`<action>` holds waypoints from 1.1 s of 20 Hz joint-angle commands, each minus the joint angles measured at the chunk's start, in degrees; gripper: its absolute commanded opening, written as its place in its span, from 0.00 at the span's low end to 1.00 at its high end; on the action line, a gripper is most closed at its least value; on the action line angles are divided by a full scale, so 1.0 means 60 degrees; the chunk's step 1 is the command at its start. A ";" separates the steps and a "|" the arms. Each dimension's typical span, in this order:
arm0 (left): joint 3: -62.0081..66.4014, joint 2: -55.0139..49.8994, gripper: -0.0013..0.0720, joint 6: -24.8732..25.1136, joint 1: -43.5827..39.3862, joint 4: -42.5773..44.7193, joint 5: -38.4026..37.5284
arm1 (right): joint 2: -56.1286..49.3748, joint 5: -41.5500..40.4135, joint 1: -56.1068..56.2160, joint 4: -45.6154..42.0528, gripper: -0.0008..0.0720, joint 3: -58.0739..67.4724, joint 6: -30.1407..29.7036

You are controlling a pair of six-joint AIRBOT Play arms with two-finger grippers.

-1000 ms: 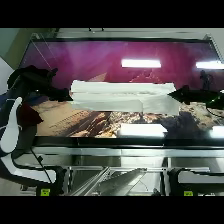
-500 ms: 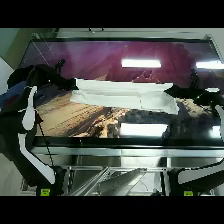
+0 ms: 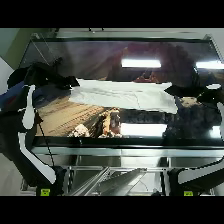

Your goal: Fold the shirts.

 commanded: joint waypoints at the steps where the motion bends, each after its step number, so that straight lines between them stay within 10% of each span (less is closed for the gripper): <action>1: 0.0025 0.0474 0.96 -0.0106 0.0277 -0.0051 0.0025 | -0.0022 0.0885 -0.0157 -0.2302 0.90 0.0688 0.1712; 10: 0.0025 0.1133 0.96 -0.0291 0.0776 0.0004 0.0160 | -0.1348 0.2528 -0.1118 -0.0240 0.90 0.0699 0.1596; 15: 0.0018 0.1257 0.08 -0.0277 0.0375 -0.0051 0.0171 | -0.1796 0.2342 -0.0324 0.0714 0.86 0.0994 0.1304; 18: 0.0007 0.1257 0.04 -0.0277 -0.0346 -0.0058 0.0186 | -0.2113 0.2346 0.0131 0.0783 0.56 0.1319 0.1311; 20: 0.0004 0.1217 0.03 -0.0273 -0.1049 -0.0055 0.0160 | -0.2120 0.2393 0.0284 0.0798 0.12 0.1563 0.1304; 22: 0.0004 0.0940 0.03 -0.0284 -0.1934 -0.0208 -0.0007 | -0.2113 0.2779 0.0284 0.0874 0.04 0.1905 0.1315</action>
